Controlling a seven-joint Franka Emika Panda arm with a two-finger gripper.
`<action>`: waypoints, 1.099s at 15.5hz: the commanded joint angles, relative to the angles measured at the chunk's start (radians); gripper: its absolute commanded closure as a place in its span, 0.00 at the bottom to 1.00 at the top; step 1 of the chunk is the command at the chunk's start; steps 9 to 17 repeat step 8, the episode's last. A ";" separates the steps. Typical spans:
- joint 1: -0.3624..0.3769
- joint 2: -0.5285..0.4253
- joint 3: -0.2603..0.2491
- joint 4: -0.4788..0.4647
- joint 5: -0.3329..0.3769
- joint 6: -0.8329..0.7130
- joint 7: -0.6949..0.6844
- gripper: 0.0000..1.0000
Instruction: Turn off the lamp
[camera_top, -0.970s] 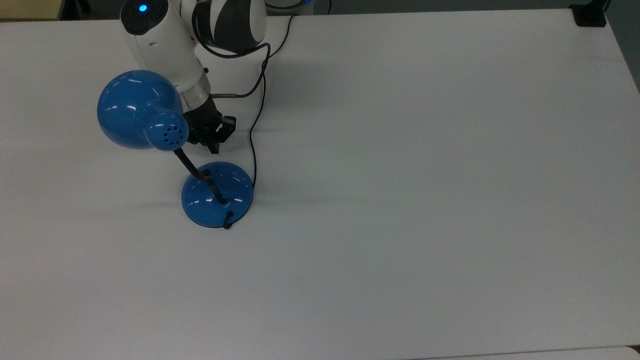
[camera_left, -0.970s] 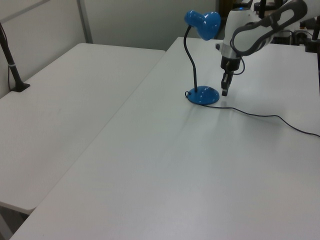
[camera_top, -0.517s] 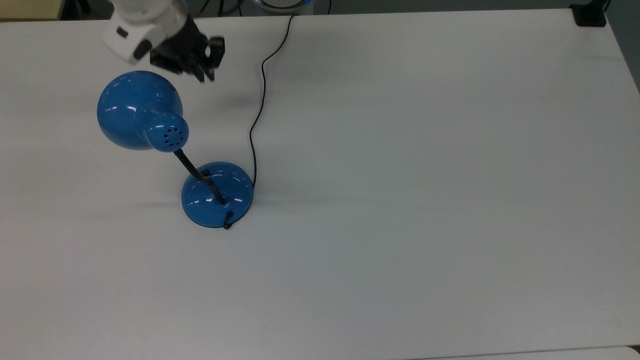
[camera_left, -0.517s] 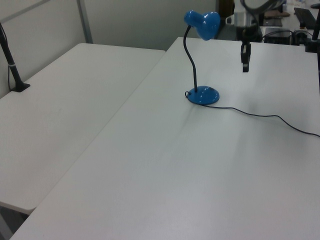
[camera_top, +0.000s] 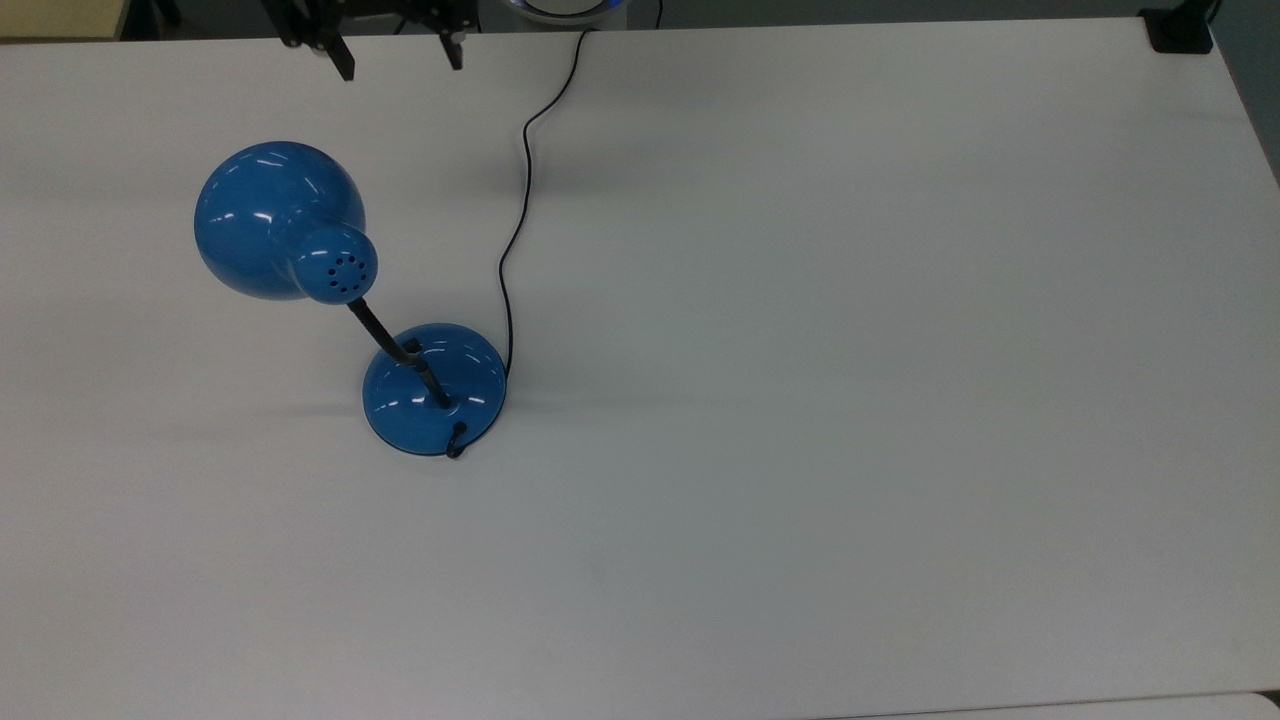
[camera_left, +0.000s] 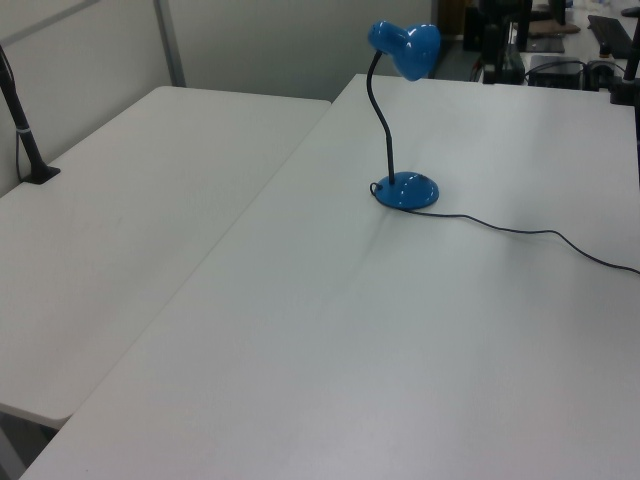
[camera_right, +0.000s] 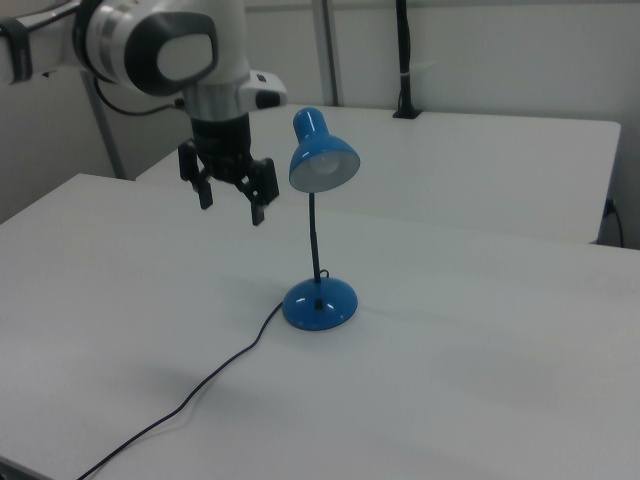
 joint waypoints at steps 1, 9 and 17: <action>0.071 0.007 -0.005 0.031 -0.103 0.021 0.097 0.00; 0.073 0.014 0.000 0.028 -0.139 0.053 0.103 0.00; 0.073 0.014 0.000 0.028 -0.139 0.053 0.103 0.00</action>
